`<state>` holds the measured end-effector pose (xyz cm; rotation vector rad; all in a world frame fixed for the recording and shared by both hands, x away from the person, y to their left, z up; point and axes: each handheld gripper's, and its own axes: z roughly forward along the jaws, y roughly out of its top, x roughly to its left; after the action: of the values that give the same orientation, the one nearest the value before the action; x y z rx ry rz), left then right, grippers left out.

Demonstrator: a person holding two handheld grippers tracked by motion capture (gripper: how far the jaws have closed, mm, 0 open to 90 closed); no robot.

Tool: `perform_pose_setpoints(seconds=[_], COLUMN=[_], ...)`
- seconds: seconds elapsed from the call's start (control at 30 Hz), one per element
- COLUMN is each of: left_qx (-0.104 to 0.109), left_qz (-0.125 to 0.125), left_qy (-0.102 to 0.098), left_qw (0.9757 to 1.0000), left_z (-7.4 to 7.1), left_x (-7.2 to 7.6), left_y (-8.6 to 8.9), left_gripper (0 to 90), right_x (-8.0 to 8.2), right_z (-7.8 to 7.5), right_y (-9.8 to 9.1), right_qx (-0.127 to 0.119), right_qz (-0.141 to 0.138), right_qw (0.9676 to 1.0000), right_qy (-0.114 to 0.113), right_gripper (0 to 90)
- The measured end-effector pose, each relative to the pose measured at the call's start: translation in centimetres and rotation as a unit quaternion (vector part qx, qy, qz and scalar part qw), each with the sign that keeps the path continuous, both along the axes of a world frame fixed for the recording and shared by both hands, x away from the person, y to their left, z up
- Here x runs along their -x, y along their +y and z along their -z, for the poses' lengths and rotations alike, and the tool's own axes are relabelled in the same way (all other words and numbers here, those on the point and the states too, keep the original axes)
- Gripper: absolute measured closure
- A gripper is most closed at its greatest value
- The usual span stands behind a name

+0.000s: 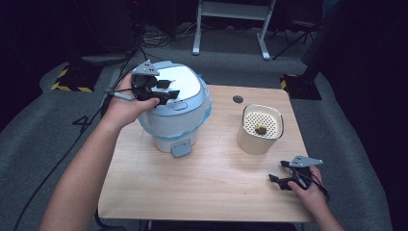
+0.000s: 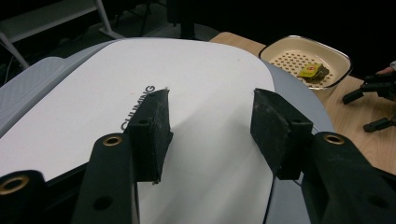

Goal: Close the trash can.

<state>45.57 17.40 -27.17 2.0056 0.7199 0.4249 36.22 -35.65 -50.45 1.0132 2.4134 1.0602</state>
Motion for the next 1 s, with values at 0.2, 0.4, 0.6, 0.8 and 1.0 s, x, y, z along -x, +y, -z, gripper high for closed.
perform_pose_setpoints(seconds=[0.2,0.4,0.6,0.8,1.0], left_qx=[0.007,-0.016,-0.015,0.023,0.014], left_qz=[-0.001,-0.012,-0.016,0.022,0.053], left_qy=[-0.004,-0.016,-0.018,-0.032,-0.047], left_qw=[1.0000,0.9997,0.9996,0.9990,0.9974], left_z=[0.2,0.4,0.4,-0.4,-0.9], left_x=[0.0,0.2,0.5,2.5,6.1], left_y=[0.0,-0.4,-0.4,-0.3,-1.0], left_gripper=[47.8,49.4,43.3,30.4,29.5], right_x=[0.0,0.0,0.0,0.0,0.0], right_z=[0.0,0.0,0.0,0.0,0.0], right_y=[0.0,0.0,0.0,0.0,0.0], right_qx=[0.000,0.000,0.000,0.000,0.000], right_qz=[0.000,0.000,0.000,0.000,-0.001], right_qw=[1.0000,1.0000,1.0000,1.0000,1.0000], right_qy=[0.000,0.000,0.000,0.000,0.000], right_gripper=[16.6,16.6,16.6,16.6,16.6])
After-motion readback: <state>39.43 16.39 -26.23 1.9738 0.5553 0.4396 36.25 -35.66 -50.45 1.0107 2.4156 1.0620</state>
